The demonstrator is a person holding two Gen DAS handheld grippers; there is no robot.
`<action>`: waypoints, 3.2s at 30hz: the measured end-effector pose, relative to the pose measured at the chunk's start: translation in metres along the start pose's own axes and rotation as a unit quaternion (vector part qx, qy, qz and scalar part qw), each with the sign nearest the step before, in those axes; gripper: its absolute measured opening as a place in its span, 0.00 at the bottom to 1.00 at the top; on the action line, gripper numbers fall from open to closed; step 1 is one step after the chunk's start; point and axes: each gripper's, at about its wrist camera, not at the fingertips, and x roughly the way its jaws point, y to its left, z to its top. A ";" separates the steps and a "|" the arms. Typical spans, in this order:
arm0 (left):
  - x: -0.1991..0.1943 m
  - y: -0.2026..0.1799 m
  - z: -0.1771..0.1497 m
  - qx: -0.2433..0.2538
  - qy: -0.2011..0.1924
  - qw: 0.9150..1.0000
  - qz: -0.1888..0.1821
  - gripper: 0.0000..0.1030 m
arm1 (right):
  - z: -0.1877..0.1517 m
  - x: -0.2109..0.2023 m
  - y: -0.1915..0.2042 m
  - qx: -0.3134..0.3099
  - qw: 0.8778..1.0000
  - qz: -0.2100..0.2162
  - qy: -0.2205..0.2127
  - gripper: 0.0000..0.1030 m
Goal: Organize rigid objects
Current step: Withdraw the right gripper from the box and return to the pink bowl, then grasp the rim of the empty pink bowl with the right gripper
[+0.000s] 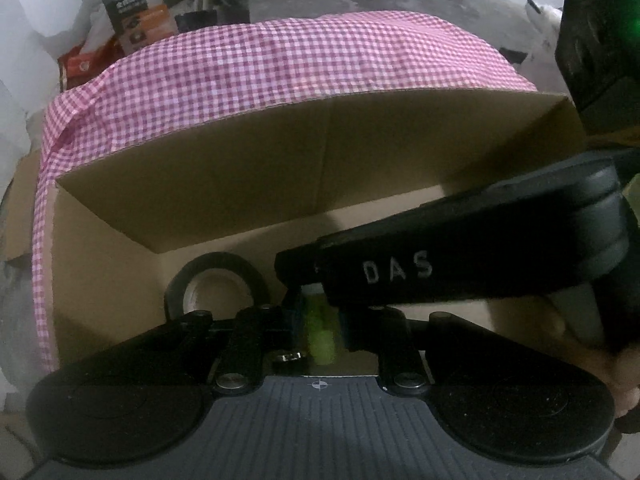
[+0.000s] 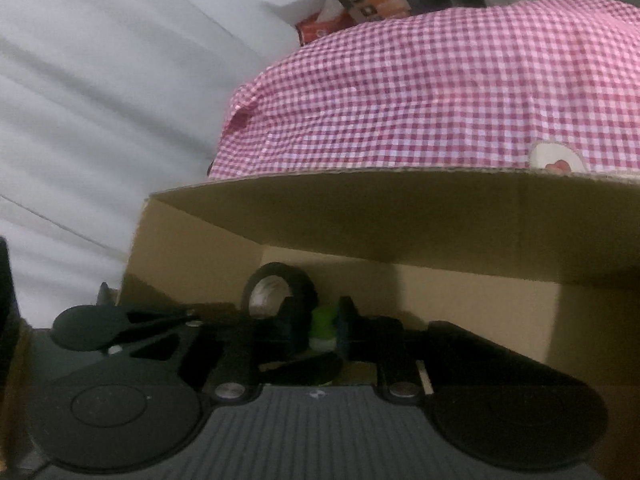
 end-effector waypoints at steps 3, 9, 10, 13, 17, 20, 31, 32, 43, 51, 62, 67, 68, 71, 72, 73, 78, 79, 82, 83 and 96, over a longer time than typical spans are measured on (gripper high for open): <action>-0.006 -0.001 -0.001 0.005 -0.006 1.000 0.000 0.22 | -0.001 -0.005 -0.001 0.004 1.000 0.006 -0.011 0.26; -0.035 -0.015 -0.009 0.020 -0.039 0.999 0.001 0.30 | -0.012 -0.037 0.002 0.008 0.999 0.013 -0.046 0.26; -0.041 -0.019 -0.012 0.026 -0.046 0.999 0.002 0.32 | -0.015 -0.044 0.004 0.008 0.998 0.016 -0.053 0.26; -0.062 -0.031 -0.025 0.042 -0.068 0.997 0.006 0.35 | -0.029 -0.071 0.010 0.006 0.997 0.023 -0.078 0.26; -0.095 -0.042 -0.047 0.057 -0.104 0.993 0.002 0.42 | -0.054 -0.112 0.018 -0.003 0.992 0.036 -0.121 0.26; -0.117 -0.048 -0.065 0.064 -0.129 0.990 -0.007 0.46 | -0.078 -0.146 0.024 -0.006 0.986 0.046 -0.158 0.26; -0.166 -0.079 -0.174 0.091 -0.210 0.973 -0.036 0.59 | -0.218 -0.261 0.038 -0.044 0.959 0.064 -0.272 0.29; -0.164 -0.081 -0.183 0.093 -0.210 0.972 -0.038 0.59 | -0.235 -0.270 0.036 -0.044 0.958 0.061 -0.276 0.35; -0.105 -0.098 -0.240 0.101 -0.160 0.981 -0.038 0.60 | -0.342 -0.240 0.006 0.014 0.965 0.066 -0.253 0.46; -0.071 -0.106 -0.249 0.114 -0.108 0.987 -0.033 0.67 | -0.349 -0.178 -0.009 0.051 0.975 0.043 -0.210 0.46; -0.044 -0.115 -0.245 0.141 -0.079 0.986 -0.034 0.69 | -0.327 -0.120 -0.012 0.041 0.986 -0.029 -0.161 0.46; -0.039 -0.123 -0.244 0.154 -0.080 0.984 -0.028 0.68 | -0.320 -0.105 -0.014 0.038 0.987 -0.043 -0.149 0.40; -0.038 -0.124 -0.244 0.155 -0.080 0.984 -0.026 0.68 | -0.319 -0.103 -0.015 0.040 0.988 -0.042 -0.145 0.38; -0.037 -0.126 -0.244 0.161 -0.078 0.984 -0.025 0.67 | -0.318 -0.098 -0.016 0.043 0.988 -0.039 -0.140 0.31; -0.036 -0.127 -0.245 0.163 -0.077 0.983 -0.023 0.67 | -0.318 -0.098 -0.016 0.042 0.988 -0.042 -0.139 0.30; -0.036 -0.128 -0.245 0.167 -0.077 0.983 -0.022 0.67 | -0.317 -0.097 -0.017 0.041 0.989 -0.043 -0.139 0.30; -0.036 -0.129 -0.248 0.169 -0.077 0.982 -0.021 0.67 | -0.317 -0.096 -0.016 0.035 0.989 -0.049 -0.135 0.23; -0.036 -0.128 -0.248 0.168 -0.077 0.983 -0.021 0.67 | -0.315 -0.094 -0.016 0.032 0.989 -0.049 -0.135 0.23; -0.034 -0.130 -0.244 0.166 -0.078 0.983 -0.021 0.67 | -0.314 -0.091 -0.015 0.029 0.989 -0.051 -0.134 0.23; -0.034 -0.130 -0.244 0.165 -0.078 0.983 -0.020 0.67 | -0.314 -0.091 -0.014 0.029 0.989 -0.051 -0.134 0.23; -0.032 -0.133 -0.247 0.181 -0.084 0.980 -0.017 0.70 | -0.314 -0.096 -0.024 0.041 0.990 -0.032 -0.130 0.22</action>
